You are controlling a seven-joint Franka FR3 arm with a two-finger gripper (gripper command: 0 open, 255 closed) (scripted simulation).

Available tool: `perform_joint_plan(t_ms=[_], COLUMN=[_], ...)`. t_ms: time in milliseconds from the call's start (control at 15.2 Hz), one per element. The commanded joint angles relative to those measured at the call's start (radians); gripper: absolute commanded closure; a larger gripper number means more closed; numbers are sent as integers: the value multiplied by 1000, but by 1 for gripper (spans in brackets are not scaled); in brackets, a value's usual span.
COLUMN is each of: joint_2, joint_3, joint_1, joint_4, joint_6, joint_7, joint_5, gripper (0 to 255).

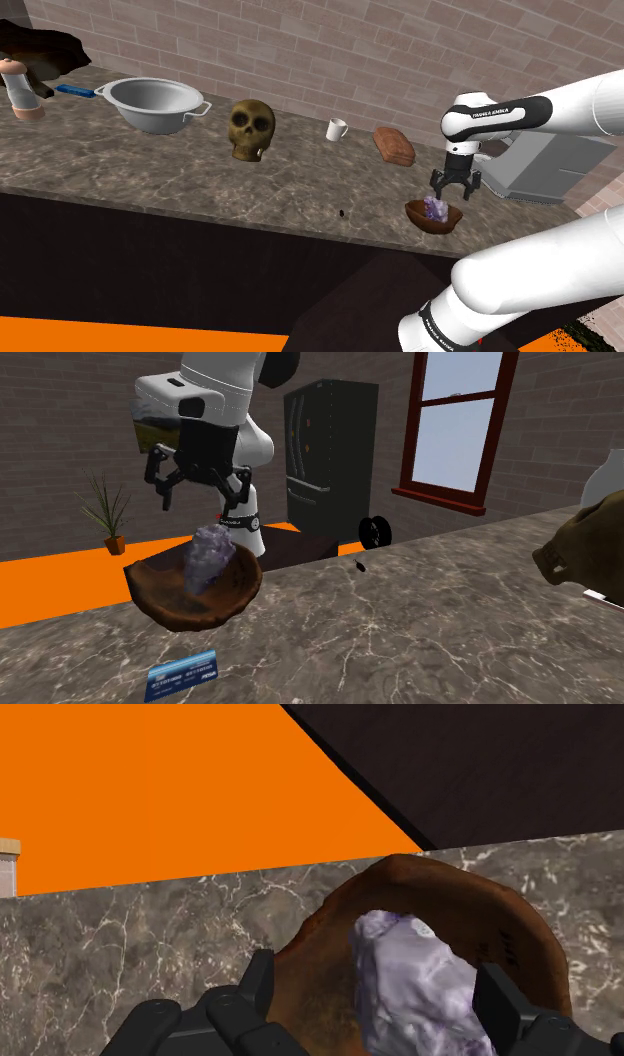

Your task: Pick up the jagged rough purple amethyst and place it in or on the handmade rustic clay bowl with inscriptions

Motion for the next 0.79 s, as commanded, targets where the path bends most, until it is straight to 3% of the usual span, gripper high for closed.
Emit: perform_joint_plan(t_ms=[0,132,396,726], joint_2=[0,0,1,1], joint_3=[0,0,29,29], joint_1=[0,0,21,21], joint_4=[0,0,120,120], joint_6=[0,0,-122,-122], joint_7=[0,0,-9,-9], joint_5=[0,0,33,33], gripper=[0,0,0,0])
